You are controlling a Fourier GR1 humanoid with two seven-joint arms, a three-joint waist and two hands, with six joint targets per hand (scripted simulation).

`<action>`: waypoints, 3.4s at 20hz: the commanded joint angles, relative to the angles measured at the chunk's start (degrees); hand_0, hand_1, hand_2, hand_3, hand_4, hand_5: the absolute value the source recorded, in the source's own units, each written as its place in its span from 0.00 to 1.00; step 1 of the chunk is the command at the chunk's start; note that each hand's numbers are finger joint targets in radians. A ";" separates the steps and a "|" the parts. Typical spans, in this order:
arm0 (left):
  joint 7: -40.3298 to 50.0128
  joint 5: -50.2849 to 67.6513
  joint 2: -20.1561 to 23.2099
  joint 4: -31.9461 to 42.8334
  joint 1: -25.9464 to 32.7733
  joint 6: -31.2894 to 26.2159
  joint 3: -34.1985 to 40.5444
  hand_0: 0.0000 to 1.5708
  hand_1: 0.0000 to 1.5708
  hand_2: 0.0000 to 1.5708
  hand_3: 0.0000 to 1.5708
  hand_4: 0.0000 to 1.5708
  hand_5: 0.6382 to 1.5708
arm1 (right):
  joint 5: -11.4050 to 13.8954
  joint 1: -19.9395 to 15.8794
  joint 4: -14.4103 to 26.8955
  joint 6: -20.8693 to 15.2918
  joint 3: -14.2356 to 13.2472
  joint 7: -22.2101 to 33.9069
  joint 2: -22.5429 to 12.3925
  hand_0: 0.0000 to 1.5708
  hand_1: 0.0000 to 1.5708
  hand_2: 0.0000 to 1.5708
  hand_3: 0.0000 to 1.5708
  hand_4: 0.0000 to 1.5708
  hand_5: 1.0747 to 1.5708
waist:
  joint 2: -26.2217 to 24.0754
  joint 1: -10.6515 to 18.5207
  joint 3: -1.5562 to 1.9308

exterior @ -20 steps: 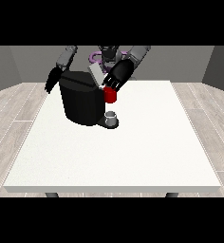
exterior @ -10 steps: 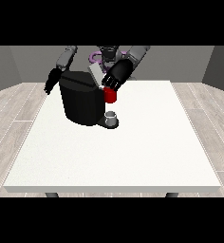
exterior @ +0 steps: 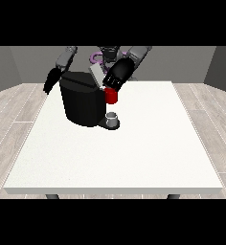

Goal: Insert the coffee pod into the coffee machine and close the lid

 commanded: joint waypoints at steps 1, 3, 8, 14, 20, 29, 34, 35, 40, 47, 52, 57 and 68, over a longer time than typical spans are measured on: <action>-2.28 -3.35 -0.79 -1.16 2.04 4.49 -2.88 0.77 0.77 0.78 0.70 0.00 1.00 | 0.34 -0.24 0.04 -1.09 -0.15 -1.10 0.43 0.00 0.00 0.00 0.00 0.00 1.00 | 2.20 0.41 0.00; -4.21 -3.42 2.94 -0.15 0.24 2.60 -2.17 0.75 0.75 0.76 0.68 0.00 1.00 | 2.13 1.04 -1.01 -2.04 1.60 -3.26 1.19 0.00 0.00 0.00 0.00 0.09 1.00 | 3.30 -0.48 0.00; -3.46 -3.93 0.56 0.67 1.50 3.27 -2.52 0.70 0.70 0.72 0.63 0.00 1.00 | 0.27 -1.73 -0.31 -0.82 -1.38 1.28 -1.46 0.00 0.00 0.00 0.00 0.00 1.00 | 1.54 0.54 0.00; -4.53 -2.62 -0.56 -0.10 -0.42 5.97 -0.51 0.73 0.73 0.73 0.61 0.00 1.00 | 0.76 -1.95 -0.13 -1.28 -0.43 0.48 -0.27 0.00 0.00 0.00 0.00 0.00 1.00 | 3.06 0.15 0.01; -6.33 -3.18 2.24 1.05 -0.77 6.48 0.35 0.77 0.77 0.75 0.62 0.00 1.00 | 1.36 -0.46 -1.88 -1.90 1.29 -1.03 1.48 0.00 0.00 0.00 0.00 0.05 1.00 | 3.77 -1.42 0.00; -9.35 -6.36 1.33 0.12 1.28 10.90 -1.97 0.64 0.64 0.65 0.46 0.00 1.00 | 3.13 -1.86 -2.15 -3.22 1.51 2.17 0.94 0.00 0.00 0.00 0.00 0.09 1.00 | 3.68 -0.82 -0.01; -9.74 -7.78 5.58 1.00 0.34 10.83 -1.39 0.00 0.00 0.44 0.35 0.00 1.00 | 2.63 0.54 -2.19 -1.56 2.10 0.68 0.72 0.00 0.00 0.00 0.00 0.10 1.00 | 4.31 -2.30 0.00; -9.45 -7.84 5.11 0.68 -0.67 11.84 -1.18 0.00 0.00 0.43 0.34 0.00 1.00 | 2.85 -2.01 -1.62 -2.60 1.28 -0.68 0.50 0.00 0.00 0.00 0.00 0.07 1.00 | 6.78 -1.76 0.00; -10.25 -7.90 5.10 -0.12 -2.72 10.28 -1.35 0.00 0.00 0.35 0.29 0.00 1.00 | 3.35 -4.09 0.62 -3.87 0.17 0.37 0.32 0.00 0.00 0.00 0.00 0.09 1.00 | 6.28 -0.09 0.01; -9.14 -8.32 1.92 1.42 4.38 11.95 -1.66 0.00 0.00 0.19 0.13 0.00 1.00 | 0.80 0.58 0.50 -0.92 -0.48 1.99 -0.13 0.00 0.00 0.00 0.00 0.06 1.00 | 0.24 1.16 0.00; -4.73 -6.14 -3.97 -1.49 6.08 6.05 -2.29 0.00 0.00 0.00 0.03 0.00 1.00 | -1.93 4.98 9.08 0.44 -5.33 -3.94 -2.65 0.00 0.00 0.00 0.00 0.00 1.00 | -7.10 7.45 0.05; -5.23 -2.42 -9.43 -3.35 11.68 6.51 -0.69 0.00 0.00 0.18 0.00 0.00 1.00 | -0.46 10.39 11.36 -2.02 -4.30 -6.96 0.02 0.00 0.00 0.00 0.00 0.00 1.00 | -12.56 11.25 0.01; -13.98 21.00 -24.35 -1.00 36.29 4.90 16.20 0.00 0.00 0.00 0.00 0.25 1.00 | -1.52 21.38 9.84 -0.88 -5.54 -3.82 -1.26 0.00 0.00 0.00 0.00 0.00 1.00 | -29.87 21.02 -0.07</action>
